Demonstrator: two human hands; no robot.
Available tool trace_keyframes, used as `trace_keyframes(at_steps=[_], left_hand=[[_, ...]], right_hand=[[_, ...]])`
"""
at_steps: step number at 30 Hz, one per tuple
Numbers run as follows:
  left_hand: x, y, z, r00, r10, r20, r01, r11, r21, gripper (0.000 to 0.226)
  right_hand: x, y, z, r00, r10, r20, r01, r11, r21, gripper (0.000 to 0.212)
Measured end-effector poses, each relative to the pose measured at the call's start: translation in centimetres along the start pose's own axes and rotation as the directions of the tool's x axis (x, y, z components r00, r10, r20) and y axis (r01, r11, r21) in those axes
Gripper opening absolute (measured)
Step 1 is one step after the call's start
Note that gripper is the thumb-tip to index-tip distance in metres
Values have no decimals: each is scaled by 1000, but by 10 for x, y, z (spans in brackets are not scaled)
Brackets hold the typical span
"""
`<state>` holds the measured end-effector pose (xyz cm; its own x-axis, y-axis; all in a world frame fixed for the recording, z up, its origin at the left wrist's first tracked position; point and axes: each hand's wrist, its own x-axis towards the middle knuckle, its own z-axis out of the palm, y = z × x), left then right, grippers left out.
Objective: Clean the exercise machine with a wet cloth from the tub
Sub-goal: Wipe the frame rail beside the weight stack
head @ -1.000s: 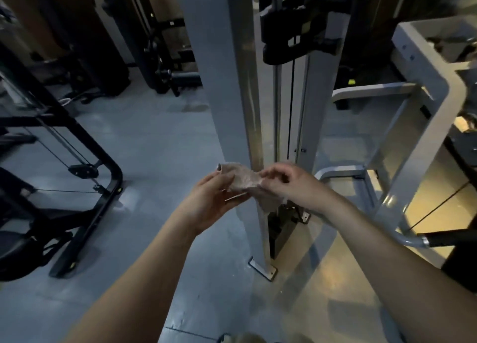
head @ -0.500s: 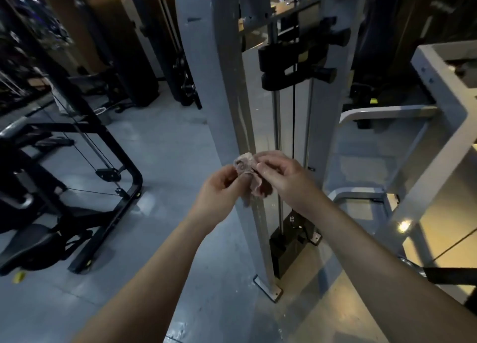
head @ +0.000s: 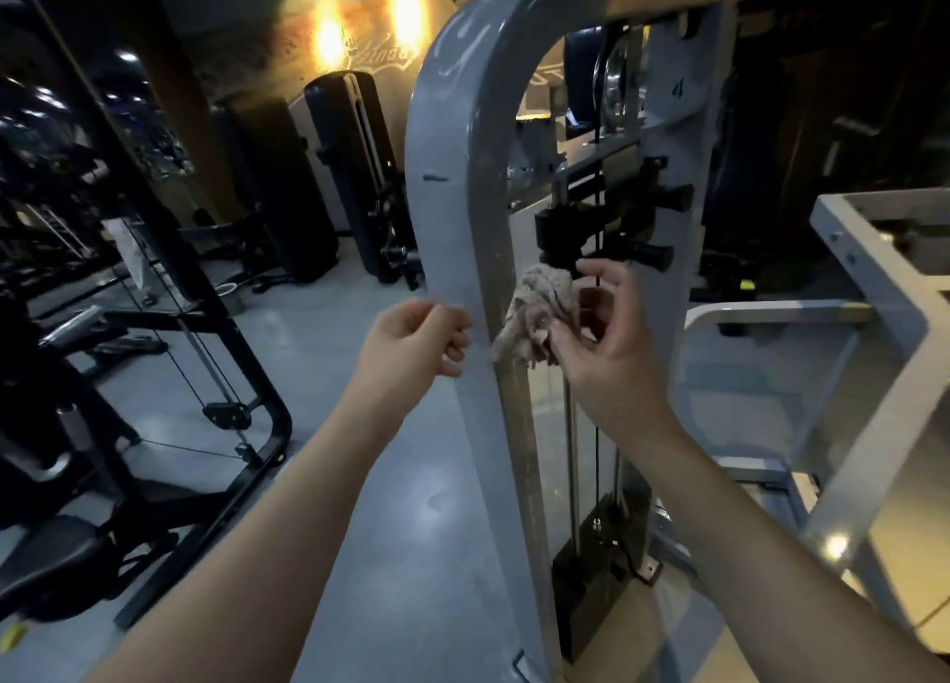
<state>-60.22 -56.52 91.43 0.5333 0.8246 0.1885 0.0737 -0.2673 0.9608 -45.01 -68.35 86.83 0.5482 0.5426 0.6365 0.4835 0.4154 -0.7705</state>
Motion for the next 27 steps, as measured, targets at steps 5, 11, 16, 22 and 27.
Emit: trace_keyframes(at_steps=[5,11,16,22,27], left_hand=[[28,13,-10,930,140,-340,-115,989,93,16],[71,13,5,868,388,-310,-309,911,272,33],[87,-9,25,878,403,-257,-344,906,246,55],[99,-19,30,859,433,-271,-387,898,207,61],[103,-24,31,858,441,-265,-409,897,168,58]], right_hand=[[51,-13,5,934,-352,-69,309,888,-340,41],[102,-17,34,832,-550,-77,455,754,-474,36],[77,12,42,846,-533,19,477,740,-474,27],[99,-4,38,815,-579,19,505,695,-512,21],[88,10,53,815,-578,-33,478,704,-525,20]])
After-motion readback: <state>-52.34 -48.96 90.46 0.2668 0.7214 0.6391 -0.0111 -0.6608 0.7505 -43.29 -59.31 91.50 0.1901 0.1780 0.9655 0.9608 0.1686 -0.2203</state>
